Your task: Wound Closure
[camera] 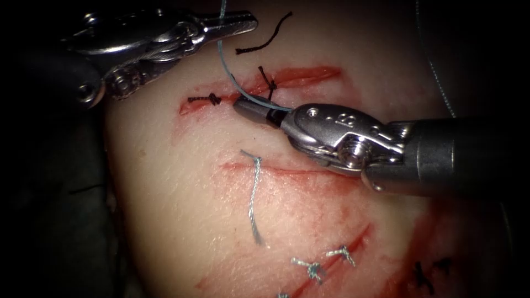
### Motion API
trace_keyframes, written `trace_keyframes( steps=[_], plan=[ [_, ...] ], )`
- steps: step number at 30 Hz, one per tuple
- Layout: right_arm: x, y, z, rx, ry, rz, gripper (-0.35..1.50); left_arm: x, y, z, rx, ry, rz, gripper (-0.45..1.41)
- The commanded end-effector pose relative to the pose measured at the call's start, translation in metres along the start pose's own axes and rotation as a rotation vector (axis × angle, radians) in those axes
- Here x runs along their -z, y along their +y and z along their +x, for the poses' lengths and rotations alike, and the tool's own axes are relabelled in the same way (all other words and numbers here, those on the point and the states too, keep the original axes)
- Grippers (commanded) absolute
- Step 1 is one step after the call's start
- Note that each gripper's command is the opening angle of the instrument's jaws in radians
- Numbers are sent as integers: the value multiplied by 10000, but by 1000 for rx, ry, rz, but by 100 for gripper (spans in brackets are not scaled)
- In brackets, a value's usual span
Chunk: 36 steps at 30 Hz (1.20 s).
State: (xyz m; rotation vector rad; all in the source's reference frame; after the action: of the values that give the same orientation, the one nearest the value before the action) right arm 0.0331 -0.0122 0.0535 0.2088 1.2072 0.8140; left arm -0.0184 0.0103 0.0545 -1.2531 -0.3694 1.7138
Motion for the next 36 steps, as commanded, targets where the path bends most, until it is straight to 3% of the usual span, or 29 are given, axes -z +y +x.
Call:
trace_keyframes(
  steps=[1, 6, 11, 12, 13, 16, 18, 21, 24, 28, 33, 36],
  plan=[
    [-1, -4, -1, 9, 14, 13, 121, -4, -4, -9, -2, -22, 8, -45],
    [32, -17, 8, -2, 24, 18, 126, 4, -24, -50, 42, -178, -12, -45],
    [57, -17, 23, -24, 27, 1, 128, 2, -37, -85, 45, -275, -2, -45],
    [65, -14, 31, -36, 33, -6, 128, -1, -42, -96, 66, -316, -17, 9],
    [69, -11, 37, -45, 37, -13, 128, -2, -44, -102, 88, -330, -23, 21],
    [76, -6, 47, -62, 54, -31, 128, 0, -46, -110, 126, -370, -25, 24],
    [80, -3, 51, -72, 78, -39, 128, 3, -46, -111, 116, -427, -17, 74],
    [84, 2, 53, -80, 115, -42, 130, 10, -43, -108, 33, -513, -13, 118],
    [87, 5, 52, -81, 124, -43, 130, 22, -41, -106, -34, -605, 8, 128],
    [89, 5, 52, -81, 124, -41, 131, 56, -40, -103, -91, -718, 99, 138],
    [90, 2, 51, -74, 124, -41, 133, 89, -46, -84, -139, -729, 203, 140],
    [90, -1, 51, -74, 124, -41, 133, 109, -49, -64, -177, -732, 311, 140]
  ],
)
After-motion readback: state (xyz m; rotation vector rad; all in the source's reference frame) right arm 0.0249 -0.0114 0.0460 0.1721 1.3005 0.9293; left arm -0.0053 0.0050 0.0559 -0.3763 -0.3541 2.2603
